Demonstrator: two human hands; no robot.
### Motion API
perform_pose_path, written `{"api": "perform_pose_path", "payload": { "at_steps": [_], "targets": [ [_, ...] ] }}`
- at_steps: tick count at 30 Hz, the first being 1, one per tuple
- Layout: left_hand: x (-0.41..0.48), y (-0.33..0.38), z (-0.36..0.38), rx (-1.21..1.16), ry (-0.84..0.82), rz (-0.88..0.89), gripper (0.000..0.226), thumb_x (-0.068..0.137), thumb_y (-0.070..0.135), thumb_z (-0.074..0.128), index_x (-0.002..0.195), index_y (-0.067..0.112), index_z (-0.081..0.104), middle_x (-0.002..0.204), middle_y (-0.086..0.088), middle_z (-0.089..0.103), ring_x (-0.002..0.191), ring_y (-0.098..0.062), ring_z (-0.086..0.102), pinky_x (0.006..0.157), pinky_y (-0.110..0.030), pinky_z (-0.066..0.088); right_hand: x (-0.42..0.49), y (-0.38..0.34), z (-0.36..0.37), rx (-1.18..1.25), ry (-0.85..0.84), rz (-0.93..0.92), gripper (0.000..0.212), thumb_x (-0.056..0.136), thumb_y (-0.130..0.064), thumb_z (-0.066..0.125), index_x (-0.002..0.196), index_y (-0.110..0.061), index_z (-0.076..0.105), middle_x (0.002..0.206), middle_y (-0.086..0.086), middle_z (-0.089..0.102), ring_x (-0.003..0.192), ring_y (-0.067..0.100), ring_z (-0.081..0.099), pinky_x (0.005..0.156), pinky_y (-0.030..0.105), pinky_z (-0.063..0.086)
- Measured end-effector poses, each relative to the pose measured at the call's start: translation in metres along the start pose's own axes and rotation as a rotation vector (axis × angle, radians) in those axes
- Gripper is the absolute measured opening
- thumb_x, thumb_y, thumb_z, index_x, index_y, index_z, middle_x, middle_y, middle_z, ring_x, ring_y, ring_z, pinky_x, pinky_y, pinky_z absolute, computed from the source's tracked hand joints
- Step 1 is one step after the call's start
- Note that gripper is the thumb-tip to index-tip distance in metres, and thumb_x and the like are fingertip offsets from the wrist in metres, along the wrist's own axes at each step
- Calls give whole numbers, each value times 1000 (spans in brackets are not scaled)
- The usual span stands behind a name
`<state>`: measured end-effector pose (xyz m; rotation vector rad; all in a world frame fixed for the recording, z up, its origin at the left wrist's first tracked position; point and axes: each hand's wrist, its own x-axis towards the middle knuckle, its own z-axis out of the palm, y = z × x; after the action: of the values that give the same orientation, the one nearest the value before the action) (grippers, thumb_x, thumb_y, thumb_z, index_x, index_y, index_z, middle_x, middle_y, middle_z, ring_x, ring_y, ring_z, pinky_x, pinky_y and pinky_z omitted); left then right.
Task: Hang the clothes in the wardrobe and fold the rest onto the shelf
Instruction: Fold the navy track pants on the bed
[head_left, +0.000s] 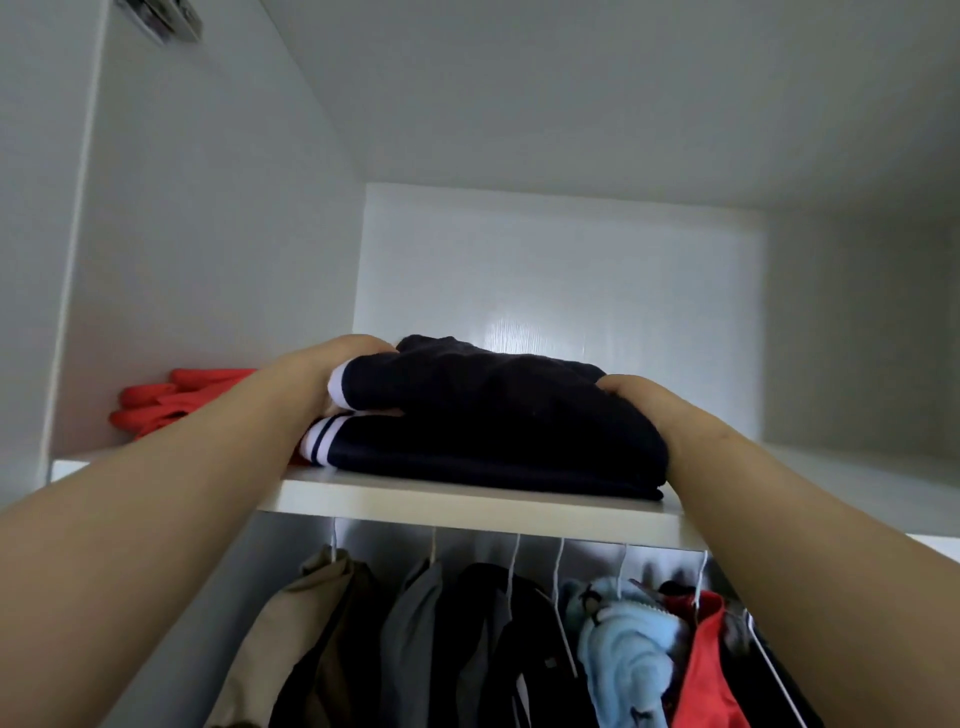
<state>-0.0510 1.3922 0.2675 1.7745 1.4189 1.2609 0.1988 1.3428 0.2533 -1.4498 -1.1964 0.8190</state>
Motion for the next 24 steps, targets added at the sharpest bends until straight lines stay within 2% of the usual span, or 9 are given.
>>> {"api": "perform_pose_path", "payload": {
  "at_steps": [2,4,7,9,11,14,16,19,24],
  "targets": [
    [2,3,-4,115,2,-7,47,97,6,40,143,8,31,141,-11,44,103,-23,57,69,-24,47,-2,1,0,-20,-1,-5,17,88,-20,51,77,-9,58,57,7,57,56,20,51,52,29,38],
    [4,3,-14,243,-96,20,48,95,9,45,140,22,37,137,1,49,95,-15,54,77,-23,41,-4,3,1,42,-8,8,14,88,-20,57,84,-8,62,60,7,62,60,21,55,53,30,42],
    [-1,3,-23,274,-176,5,26,92,11,49,101,30,64,107,5,64,88,-12,58,74,-24,42,-10,7,3,163,1,5,26,86,-19,64,108,-5,62,94,13,67,82,27,63,70,35,52],
    [-4,4,-24,264,-140,4,24,90,8,52,87,26,67,105,0,66,89,-16,60,78,-27,46,-14,8,3,194,36,-5,34,85,-17,65,116,-5,61,109,15,66,96,31,64,82,38,54],
    [-8,13,-24,242,-67,69,16,90,8,55,97,16,67,115,-7,64,97,-20,58,90,-30,44,-17,8,0,215,18,-22,31,85,-18,63,115,-7,62,102,13,69,85,28,66,69,33,56],
    [-21,32,-19,231,67,284,30,92,28,54,119,16,61,129,0,55,119,-18,48,98,-25,32,-22,3,-3,241,-32,-71,24,85,-16,61,108,-10,64,81,10,69,62,22,65,45,23,50],
    [-33,39,-11,335,-15,380,32,96,35,44,118,19,61,131,4,54,121,-16,47,92,-21,32,-19,0,-1,215,27,-171,31,84,-6,61,114,-11,62,93,12,69,73,25,66,55,27,55],
    [-40,27,9,632,-152,330,38,100,23,29,120,12,59,132,-3,54,117,-20,49,88,-23,33,-14,0,8,116,126,-222,47,82,3,62,126,-12,56,116,14,64,100,30,63,89,38,53],
    [-34,9,18,682,-65,286,40,100,23,24,125,12,54,135,-4,50,120,-24,46,94,-28,32,-8,6,12,-96,148,-216,39,85,-3,62,124,-7,57,120,16,61,108,31,60,98,39,47]
  ]
}}
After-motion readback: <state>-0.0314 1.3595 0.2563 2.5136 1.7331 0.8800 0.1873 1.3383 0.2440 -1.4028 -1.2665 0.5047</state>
